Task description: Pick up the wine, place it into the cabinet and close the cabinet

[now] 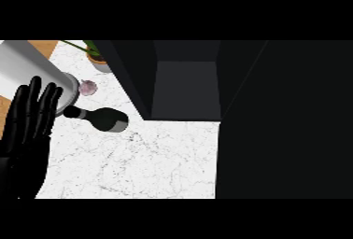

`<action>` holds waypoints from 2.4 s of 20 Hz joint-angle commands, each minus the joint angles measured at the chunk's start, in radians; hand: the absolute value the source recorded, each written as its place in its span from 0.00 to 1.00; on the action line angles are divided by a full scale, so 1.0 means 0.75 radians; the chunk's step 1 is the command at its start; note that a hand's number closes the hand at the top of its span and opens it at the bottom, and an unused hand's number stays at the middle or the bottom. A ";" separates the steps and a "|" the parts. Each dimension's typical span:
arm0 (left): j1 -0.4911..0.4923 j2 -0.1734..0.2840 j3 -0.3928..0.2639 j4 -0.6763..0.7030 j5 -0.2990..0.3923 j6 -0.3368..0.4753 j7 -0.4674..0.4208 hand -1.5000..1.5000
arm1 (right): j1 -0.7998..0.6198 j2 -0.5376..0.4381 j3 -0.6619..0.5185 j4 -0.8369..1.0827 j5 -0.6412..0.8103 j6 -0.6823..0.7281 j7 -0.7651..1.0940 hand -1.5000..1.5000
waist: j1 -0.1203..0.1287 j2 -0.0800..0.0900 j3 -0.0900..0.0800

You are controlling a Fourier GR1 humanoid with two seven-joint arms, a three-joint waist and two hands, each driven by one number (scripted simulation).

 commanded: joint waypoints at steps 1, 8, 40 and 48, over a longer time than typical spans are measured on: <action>-0.083 0.020 0.101 0.047 0.037 0.004 0.031 0.00 | 0.116 0.041 0.061 -0.050 0.026 0.018 -0.069 0.00 | -0.029 -0.020 -0.009; -0.368 -0.133 0.131 0.349 0.138 0.272 0.126 0.00 | 0.192 0.009 0.257 -0.203 -0.174 0.201 0.107 0.00 | -0.060 -0.018 -0.010; -0.744 -0.122 -0.416 -0.025 -0.512 0.983 1.039 0.00 | 0.323 -0.023 0.451 -0.801 -0.125 0.008 0.624 0.00 | -0.023 -0.030 -0.008; -0.664 -0.136 -0.444 0.010 -0.574 1.010 0.979 0.00 | 0.314 -0.060 0.447 -0.850 -0.147 0.001 0.646 0.00 | -0.039 -0.025 -0.009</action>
